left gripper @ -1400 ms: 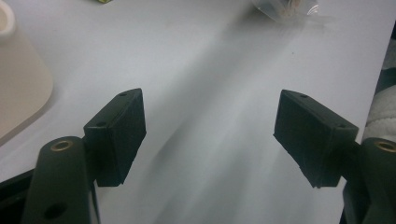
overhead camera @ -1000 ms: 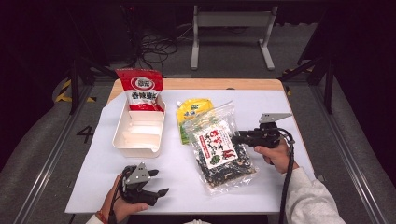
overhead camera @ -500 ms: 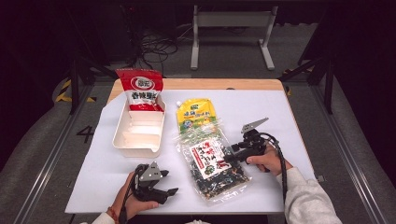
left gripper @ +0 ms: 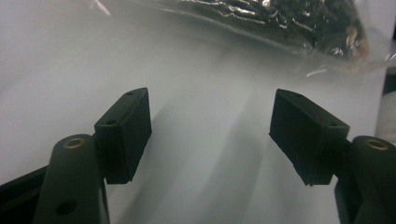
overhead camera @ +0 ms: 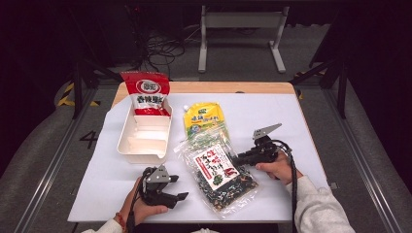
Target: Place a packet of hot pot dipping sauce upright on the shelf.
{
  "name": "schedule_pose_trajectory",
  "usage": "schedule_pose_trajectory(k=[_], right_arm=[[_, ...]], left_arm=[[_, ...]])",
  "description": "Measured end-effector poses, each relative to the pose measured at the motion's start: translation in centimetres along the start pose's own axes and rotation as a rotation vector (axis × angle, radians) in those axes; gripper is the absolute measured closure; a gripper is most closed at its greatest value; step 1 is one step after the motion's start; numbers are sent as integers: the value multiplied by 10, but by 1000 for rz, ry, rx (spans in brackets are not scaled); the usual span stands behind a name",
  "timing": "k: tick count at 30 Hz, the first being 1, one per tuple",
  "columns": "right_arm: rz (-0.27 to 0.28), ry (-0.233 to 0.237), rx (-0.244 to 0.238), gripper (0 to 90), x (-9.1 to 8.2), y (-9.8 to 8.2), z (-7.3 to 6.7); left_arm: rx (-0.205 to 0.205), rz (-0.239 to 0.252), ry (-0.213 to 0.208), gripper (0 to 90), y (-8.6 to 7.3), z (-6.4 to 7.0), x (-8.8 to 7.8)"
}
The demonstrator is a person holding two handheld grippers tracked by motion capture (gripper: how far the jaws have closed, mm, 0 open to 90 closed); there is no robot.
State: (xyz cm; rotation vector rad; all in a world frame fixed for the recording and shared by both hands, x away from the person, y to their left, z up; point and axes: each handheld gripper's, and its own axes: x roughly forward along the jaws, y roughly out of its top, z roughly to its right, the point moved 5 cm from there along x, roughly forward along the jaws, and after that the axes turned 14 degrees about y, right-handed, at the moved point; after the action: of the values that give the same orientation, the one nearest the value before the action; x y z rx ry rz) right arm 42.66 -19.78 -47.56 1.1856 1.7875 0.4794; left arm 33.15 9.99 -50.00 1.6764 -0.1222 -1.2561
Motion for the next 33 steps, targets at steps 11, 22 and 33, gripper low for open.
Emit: schedule_pose_trajectory(k=[11, 22, 33], right_arm=[[78, 5, -92, 777, -2, 9, -13], [204, -59, -224, 789, -6, 25, -32], [268, -107, -274, 578, -25, 31, -49]], left_arm=[[-171, 106, -116, 259, 37, 12, 16], [-188, 246, -104, 421, 71, 13, 16], [-2, 344, -82, 728, 99, 18, -14]])
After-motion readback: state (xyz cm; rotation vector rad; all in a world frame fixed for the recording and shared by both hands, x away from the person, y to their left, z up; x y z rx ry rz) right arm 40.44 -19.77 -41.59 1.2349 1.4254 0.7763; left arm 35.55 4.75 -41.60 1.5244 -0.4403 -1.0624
